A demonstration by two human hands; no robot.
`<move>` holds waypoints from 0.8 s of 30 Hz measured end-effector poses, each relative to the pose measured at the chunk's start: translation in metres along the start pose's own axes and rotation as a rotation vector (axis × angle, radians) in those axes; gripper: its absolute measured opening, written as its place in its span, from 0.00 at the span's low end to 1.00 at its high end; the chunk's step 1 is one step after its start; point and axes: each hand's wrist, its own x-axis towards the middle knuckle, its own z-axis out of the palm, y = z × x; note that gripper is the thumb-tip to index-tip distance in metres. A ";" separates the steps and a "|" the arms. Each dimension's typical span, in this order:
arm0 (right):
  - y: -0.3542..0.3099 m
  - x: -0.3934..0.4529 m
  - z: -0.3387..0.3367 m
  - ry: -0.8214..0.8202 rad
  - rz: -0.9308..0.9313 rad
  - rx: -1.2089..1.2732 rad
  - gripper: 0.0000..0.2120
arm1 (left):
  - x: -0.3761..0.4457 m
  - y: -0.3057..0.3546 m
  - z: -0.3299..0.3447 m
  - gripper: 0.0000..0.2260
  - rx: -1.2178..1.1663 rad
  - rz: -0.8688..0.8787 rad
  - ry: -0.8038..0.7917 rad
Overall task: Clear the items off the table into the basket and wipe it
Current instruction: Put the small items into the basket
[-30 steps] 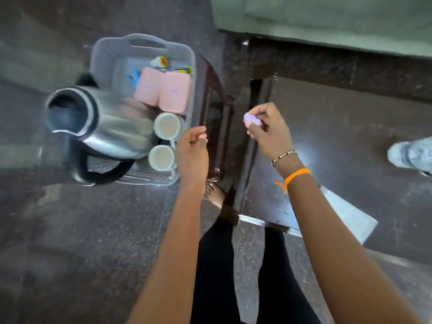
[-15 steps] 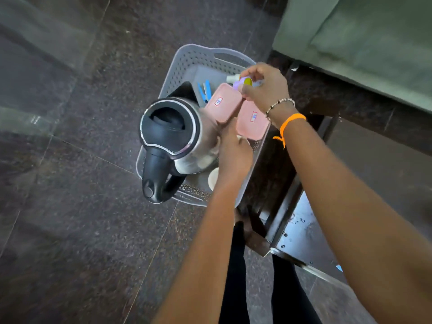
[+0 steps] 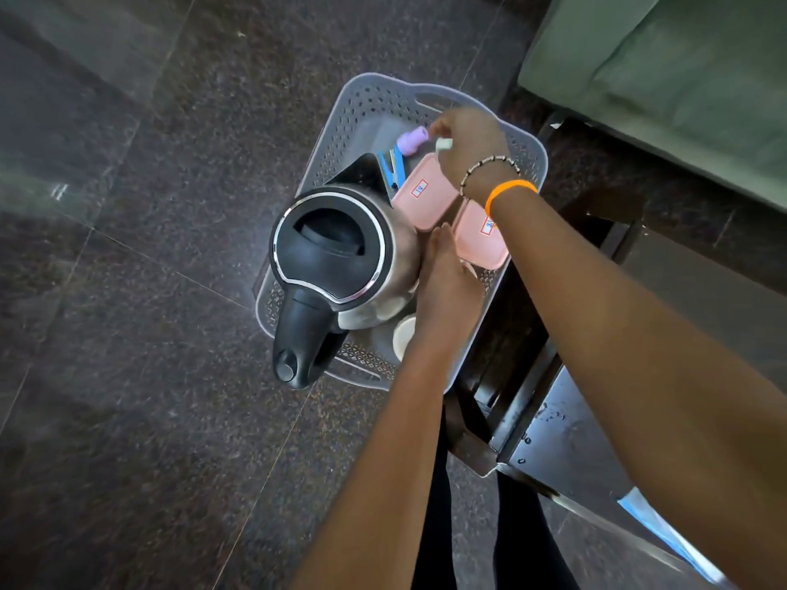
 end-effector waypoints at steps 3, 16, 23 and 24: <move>0.007 -0.008 0.004 -0.017 0.036 -0.115 0.16 | 0.000 0.002 0.001 0.23 0.020 -0.016 -0.022; 0.021 -0.002 -0.003 -0.133 -0.115 -0.320 0.22 | -0.005 0.004 0.005 0.25 0.081 0.014 -0.024; 0.031 -0.013 -0.014 -0.052 -0.144 -0.281 0.20 | -0.014 0.011 0.008 0.24 -0.026 0.101 0.119; 0.034 -0.022 -0.017 0.002 -0.135 -0.217 0.19 | -0.017 0.014 0.008 0.24 -0.054 0.121 0.156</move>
